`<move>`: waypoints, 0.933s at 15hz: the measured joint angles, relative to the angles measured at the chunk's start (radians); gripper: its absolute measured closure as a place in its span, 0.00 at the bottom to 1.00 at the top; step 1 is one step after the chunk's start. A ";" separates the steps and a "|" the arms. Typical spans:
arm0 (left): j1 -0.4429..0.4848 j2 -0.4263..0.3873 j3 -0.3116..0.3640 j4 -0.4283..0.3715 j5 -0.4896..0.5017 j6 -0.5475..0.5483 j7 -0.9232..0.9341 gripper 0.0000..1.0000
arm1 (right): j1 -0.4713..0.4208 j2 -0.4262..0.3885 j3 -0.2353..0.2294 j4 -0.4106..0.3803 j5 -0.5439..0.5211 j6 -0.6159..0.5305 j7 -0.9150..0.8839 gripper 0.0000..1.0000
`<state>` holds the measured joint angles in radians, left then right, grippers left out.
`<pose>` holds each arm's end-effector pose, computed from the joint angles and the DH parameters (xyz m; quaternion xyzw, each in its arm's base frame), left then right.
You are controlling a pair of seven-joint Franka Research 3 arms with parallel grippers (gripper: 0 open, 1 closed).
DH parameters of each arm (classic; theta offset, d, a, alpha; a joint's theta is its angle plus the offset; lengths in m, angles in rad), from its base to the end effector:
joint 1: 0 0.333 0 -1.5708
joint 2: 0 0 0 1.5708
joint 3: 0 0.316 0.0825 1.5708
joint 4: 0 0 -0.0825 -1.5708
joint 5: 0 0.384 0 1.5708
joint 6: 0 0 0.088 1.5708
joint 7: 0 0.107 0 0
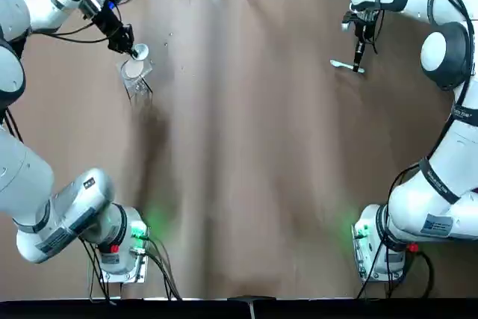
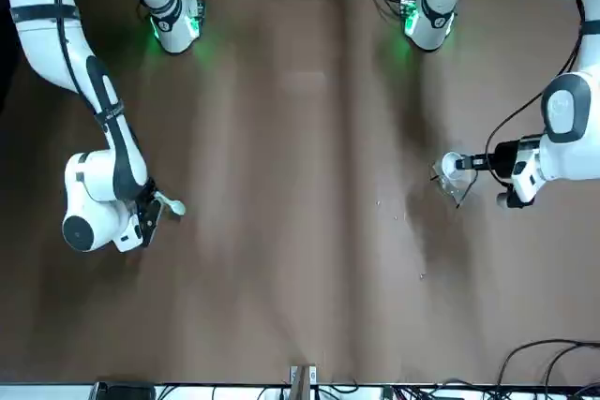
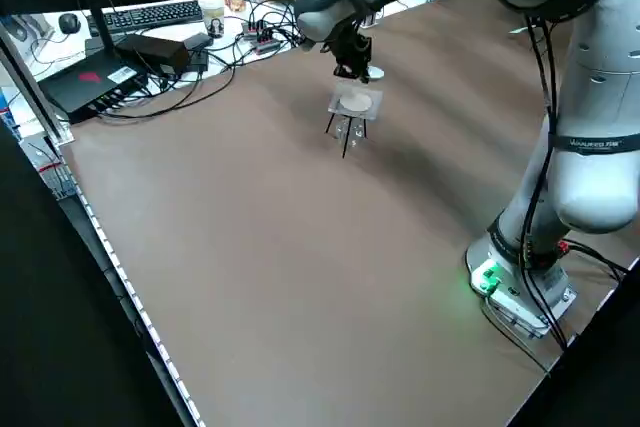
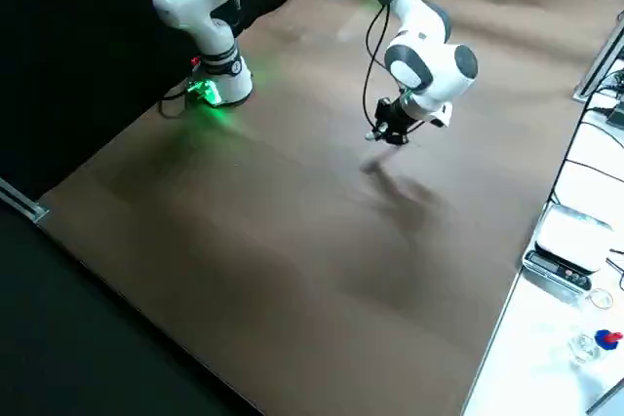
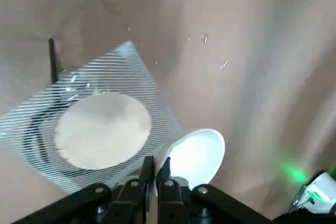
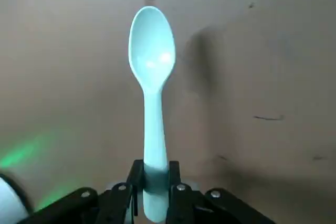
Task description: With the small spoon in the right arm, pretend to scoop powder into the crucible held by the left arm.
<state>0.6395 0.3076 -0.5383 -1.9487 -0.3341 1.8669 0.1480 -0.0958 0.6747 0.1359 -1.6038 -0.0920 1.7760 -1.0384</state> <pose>0.5671 0.0432 0.3283 0.9574 0.0494 -0.1444 0.2451 0.6336 0.0093 0.2080 -0.8234 -0.5117 0.2136 0.1202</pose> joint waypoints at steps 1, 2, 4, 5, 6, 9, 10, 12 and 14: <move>0.018 0.002 0.000 -0.002 0.000 -0.005 0.036 0.93 | -0.006 0.006 0.000 0.000 -0.021 0.024 -0.043 0.77; 0.035 0.006 0.000 -0.005 0.000 -0.008 0.070 0.93 | -0.013 0.013 0.000 0.000 -0.045 0.044 -0.082 0.77; 0.063 0.022 0.000 -0.010 0.000 -0.009 0.124 0.93 | -0.028 0.025 0.000 0.000 -0.096 0.071 -0.161 0.77; 0.072 0.032 0.000 -0.012 0.000 -0.009 0.142 0.93 | -0.037 0.028 0.000 0.000 -0.113 0.080 -0.207 0.77; 0.077 0.043 0.000 -0.014 0.000 -0.009 0.152 0.93 | -0.048 0.031 0.000 0.000 -0.120 0.085 -0.242 0.77; 0.078 0.060 -0.002 -0.017 0.000 -0.009 0.163 0.93 | -0.079 0.041 0.000 0.000 -0.124 0.124 -0.293 0.77; 0.078 0.062 -0.003 -0.018 0.000 -0.009 0.170 0.93 | -0.084 0.045 0.000 0.000 -0.126 0.134 -0.302 0.77; 0.079 0.063 -0.002 -0.020 0.000 -0.009 0.188 0.93 | -0.088 0.058 0.000 0.000 -0.135 0.150 -0.330 0.77; 0.085 0.068 -0.001 -0.022 0.000 -0.009 0.217 0.93 | -0.089 0.068 0.000 0.000 -0.139 0.163 -0.352 0.76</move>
<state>0.7247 0.3753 -0.5392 -1.9703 -0.3341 1.8576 0.3653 -0.1850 0.7423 0.1356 -1.6042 -0.2313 1.9393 -1.3900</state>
